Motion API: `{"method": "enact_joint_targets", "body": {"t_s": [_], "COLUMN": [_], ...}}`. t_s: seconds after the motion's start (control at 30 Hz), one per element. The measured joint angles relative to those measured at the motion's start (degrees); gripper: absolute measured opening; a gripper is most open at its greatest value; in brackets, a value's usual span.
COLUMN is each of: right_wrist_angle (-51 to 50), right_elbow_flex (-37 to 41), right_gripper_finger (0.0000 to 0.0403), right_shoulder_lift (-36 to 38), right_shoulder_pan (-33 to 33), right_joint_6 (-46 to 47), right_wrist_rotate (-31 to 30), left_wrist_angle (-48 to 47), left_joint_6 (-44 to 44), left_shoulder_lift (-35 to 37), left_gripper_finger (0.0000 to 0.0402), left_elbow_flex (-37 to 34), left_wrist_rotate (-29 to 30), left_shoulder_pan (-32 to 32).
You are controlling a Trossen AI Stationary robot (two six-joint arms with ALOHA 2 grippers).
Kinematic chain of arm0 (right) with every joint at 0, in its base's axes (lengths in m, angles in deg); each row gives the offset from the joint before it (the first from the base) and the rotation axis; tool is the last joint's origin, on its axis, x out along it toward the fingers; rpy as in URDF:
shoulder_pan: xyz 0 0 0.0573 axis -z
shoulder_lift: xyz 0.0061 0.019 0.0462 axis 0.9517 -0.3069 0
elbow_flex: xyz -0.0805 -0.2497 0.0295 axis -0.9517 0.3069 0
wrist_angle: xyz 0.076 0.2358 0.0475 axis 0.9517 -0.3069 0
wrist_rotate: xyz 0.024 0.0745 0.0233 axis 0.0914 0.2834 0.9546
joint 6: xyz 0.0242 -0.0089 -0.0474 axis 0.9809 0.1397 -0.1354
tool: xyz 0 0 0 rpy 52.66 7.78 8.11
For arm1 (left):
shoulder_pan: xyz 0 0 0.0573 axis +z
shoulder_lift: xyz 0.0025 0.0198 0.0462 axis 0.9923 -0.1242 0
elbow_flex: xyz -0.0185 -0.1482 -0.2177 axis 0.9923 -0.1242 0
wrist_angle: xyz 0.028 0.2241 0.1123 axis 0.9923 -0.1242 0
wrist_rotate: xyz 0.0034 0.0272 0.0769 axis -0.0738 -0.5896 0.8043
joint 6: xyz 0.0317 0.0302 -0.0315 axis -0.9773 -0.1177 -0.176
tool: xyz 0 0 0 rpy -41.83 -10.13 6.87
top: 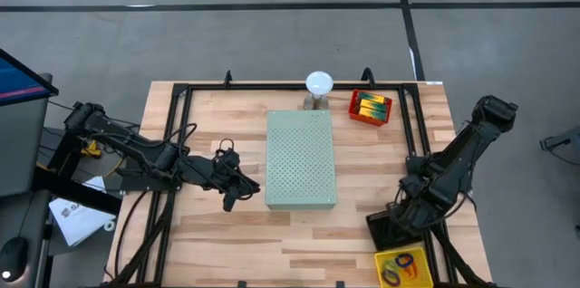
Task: Pick & Place Office Desk Supplies
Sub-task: Put the black bin on the shelf
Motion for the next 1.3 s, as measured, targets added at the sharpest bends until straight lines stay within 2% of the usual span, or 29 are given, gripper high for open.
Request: {"method": "enact_joint_targets", "body": {"t_s": [0.3, 0.63, 1.03, 1.3], "right_wrist_angle": [-8.3, -12.0, -10.0, -12.5], "right_elbow_flex": [-2.7, -2.8, -2.8, -5.9], "right_gripper_finger": [0.0006, 0.0006, 0.0005, 0.0005], "right_shoulder_lift": [0.8, 6.2, 8.1, 8.8], "right_shoulder_pan": [3.6, 9.8, 10.5, 11.0], "right_joint_6": [-0.4, -0.5, -0.7, -1.0], "right_wrist_rotate": [-1.7, -6.4, -7.4, -10.0], "left_wrist_angle": [0.0, 0.0, 0.0, 0.0], "left_joint_6": [-0.3, -1.4, -1.7, -1.7], "left_shoulder_lift": [0.0, 0.0, 0.0, 0.0], "left_gripper_finger": [0.0076, 0.0076, 0.0076, 0.0076], "left_elbow_flex": [0.0, 0.0, 0.0, 0.0], "left_wrist_rotate": [0.0, 0.2, 0.2, 0.2], "left_shoulder_pan": [0.0, 0.0, 0.0, 0.0]}}
